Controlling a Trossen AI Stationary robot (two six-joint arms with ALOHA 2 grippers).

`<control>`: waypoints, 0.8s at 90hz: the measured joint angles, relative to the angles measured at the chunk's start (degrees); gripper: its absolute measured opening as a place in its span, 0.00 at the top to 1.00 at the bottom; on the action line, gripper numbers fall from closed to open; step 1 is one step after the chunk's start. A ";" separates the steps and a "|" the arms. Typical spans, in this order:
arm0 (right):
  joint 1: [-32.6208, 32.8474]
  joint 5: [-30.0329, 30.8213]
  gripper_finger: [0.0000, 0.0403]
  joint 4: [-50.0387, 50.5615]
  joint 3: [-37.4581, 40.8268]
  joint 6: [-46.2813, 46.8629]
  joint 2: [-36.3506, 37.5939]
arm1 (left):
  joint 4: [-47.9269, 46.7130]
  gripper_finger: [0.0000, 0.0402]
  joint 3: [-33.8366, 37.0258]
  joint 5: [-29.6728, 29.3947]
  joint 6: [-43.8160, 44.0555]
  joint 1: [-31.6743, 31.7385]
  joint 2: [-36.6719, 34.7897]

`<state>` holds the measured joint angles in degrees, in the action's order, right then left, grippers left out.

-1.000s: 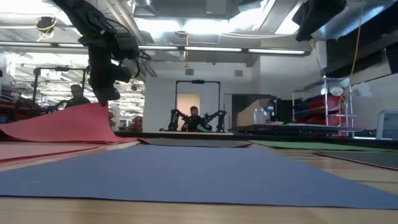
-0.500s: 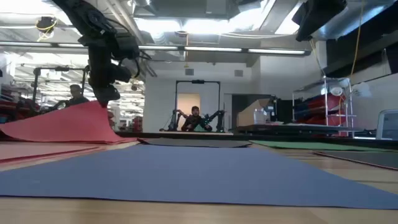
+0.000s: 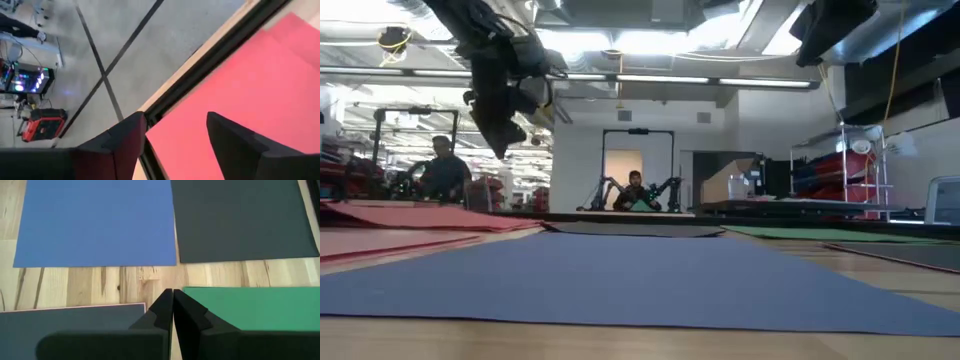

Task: Organize paper
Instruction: Stack the red paper on the stacked red paper

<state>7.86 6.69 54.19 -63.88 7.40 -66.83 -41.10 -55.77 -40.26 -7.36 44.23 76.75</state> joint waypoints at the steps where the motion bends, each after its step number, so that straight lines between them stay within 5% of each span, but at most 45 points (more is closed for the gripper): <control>1: 0.00 -0.05 1.00 0.00 0.00 0.00 0.00 | -0.43 0.48 -0.19 0.00 0.37 -0.08 0.00; 25: 0.02 -0.14 1.00 -0.01 0.00 -0.20 0.00 | -6.62 0.52 -0.39 4.22 6.15 -0.75 -0.02; 58: 0.04 -0.21 1.00 -0.04 0.00 -0.20 0.00 | 0.71 0.96 1.86 11.57 9.71 -0.79 7.27; 72: 0.04 -0.23 1.00 -0.02 0.00 -0.20 0.00 | 5.37 0.99 1.86 13.38 10.20 -2.28 10.88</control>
<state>7.90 6.46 54.17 -63.88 7.20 -66.83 -35.73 -53.91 -26.88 2.84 41.95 87.64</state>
